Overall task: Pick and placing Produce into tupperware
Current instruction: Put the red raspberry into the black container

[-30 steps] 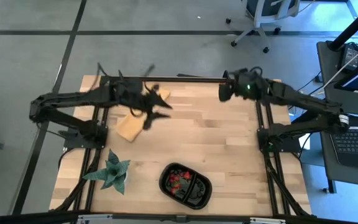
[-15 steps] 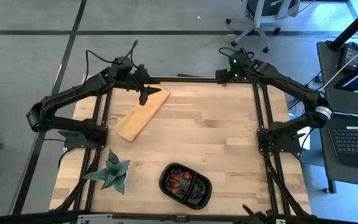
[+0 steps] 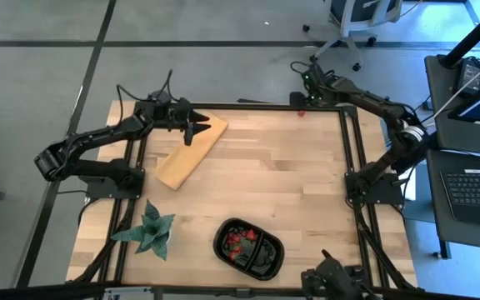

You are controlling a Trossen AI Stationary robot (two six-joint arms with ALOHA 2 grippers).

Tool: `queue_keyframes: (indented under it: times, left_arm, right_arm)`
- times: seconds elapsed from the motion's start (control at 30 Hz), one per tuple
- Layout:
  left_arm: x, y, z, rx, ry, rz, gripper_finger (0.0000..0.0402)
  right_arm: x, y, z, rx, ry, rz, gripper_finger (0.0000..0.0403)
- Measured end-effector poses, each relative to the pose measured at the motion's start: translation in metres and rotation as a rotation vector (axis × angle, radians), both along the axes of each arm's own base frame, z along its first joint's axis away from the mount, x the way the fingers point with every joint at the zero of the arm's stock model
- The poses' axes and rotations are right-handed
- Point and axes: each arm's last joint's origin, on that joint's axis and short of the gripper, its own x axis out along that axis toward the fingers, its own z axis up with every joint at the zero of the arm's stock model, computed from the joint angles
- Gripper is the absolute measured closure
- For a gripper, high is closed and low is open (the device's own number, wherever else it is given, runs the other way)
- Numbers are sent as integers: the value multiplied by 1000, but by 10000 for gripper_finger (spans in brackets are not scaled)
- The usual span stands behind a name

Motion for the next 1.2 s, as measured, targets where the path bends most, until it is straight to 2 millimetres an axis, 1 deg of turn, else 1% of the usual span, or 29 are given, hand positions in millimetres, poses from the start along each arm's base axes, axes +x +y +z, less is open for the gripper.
queue_keyframes:
  times: [0.1, 0.23, 0.47, 0.63, 0.97, 1.07, 1.2]
  left_arm:
    - [-2, 0, -4, -15, 0, 18, 235]
    - [-2, 0, -4, -13, -1, 19, 235]
    - [-2, 0, -4, -13, -1, 20, 235]
    - [-2, 0, -4, -13, -1, 20, 235]
    - [-2, 0, -4, -13, -1, 20, 235]
    - [-2, 0, -4, -13, -1, 20, 235]
    - [-2, 0, -4, -13, -1, 20, 235]
  right_arm:
    - [6, -6, -15, 26, 18, 2, 49]
    - [12, -15, -36, 59, 31, -5, 49]
    - [13, -28, -65, 128, 44, -28, 49]
    - [11, -35, -79, 161, 42, -38, 49]
    - [12, -41, -99, 202, 39, -41, 50]
    - [13, -42, -104, 208, 42, -40, 59]
    - [13, -43, -107, 208, 47, -38, 82]
